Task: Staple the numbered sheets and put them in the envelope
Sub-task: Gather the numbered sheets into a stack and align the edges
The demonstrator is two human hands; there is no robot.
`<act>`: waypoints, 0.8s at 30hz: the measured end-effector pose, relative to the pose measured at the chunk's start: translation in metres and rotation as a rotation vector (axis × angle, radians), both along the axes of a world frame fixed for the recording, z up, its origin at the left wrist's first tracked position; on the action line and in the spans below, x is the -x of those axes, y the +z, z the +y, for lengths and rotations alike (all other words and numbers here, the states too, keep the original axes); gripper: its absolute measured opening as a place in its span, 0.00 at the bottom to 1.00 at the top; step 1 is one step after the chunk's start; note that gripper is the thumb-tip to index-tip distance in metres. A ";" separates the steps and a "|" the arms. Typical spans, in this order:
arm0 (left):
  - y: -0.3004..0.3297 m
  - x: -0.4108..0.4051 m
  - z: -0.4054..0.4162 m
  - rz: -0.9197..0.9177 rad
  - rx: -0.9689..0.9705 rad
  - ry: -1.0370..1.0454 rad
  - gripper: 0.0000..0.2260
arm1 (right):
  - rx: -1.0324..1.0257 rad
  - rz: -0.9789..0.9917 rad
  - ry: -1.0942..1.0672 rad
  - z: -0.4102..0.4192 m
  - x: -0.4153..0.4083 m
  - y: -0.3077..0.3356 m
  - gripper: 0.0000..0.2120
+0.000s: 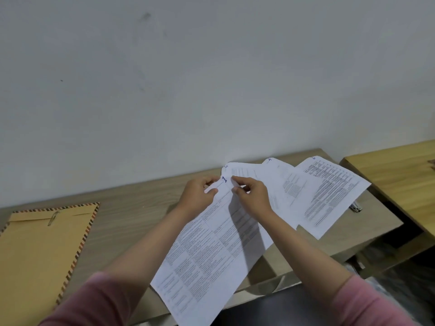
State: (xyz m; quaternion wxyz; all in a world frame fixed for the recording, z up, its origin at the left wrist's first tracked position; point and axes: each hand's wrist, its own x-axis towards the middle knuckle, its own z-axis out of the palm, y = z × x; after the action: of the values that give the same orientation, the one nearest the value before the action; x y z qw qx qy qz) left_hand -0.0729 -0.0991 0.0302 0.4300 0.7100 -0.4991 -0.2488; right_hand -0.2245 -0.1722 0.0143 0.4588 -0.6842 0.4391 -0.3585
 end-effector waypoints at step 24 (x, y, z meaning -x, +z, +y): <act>-0.059 0.101 -0.114 0.142 -0.153 0.228 0.15 | 0.177 0.836 0.097 -0.242 0.114 -0.058 0.25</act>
State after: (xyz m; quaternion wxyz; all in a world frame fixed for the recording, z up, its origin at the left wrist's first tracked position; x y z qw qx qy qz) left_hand -0.1741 -0.2132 -0.0290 0.4342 0.7734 -0.3631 -0.2854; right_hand -0.3387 -0.4146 -0.0436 0.1972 -0.8273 0.5220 -0.0648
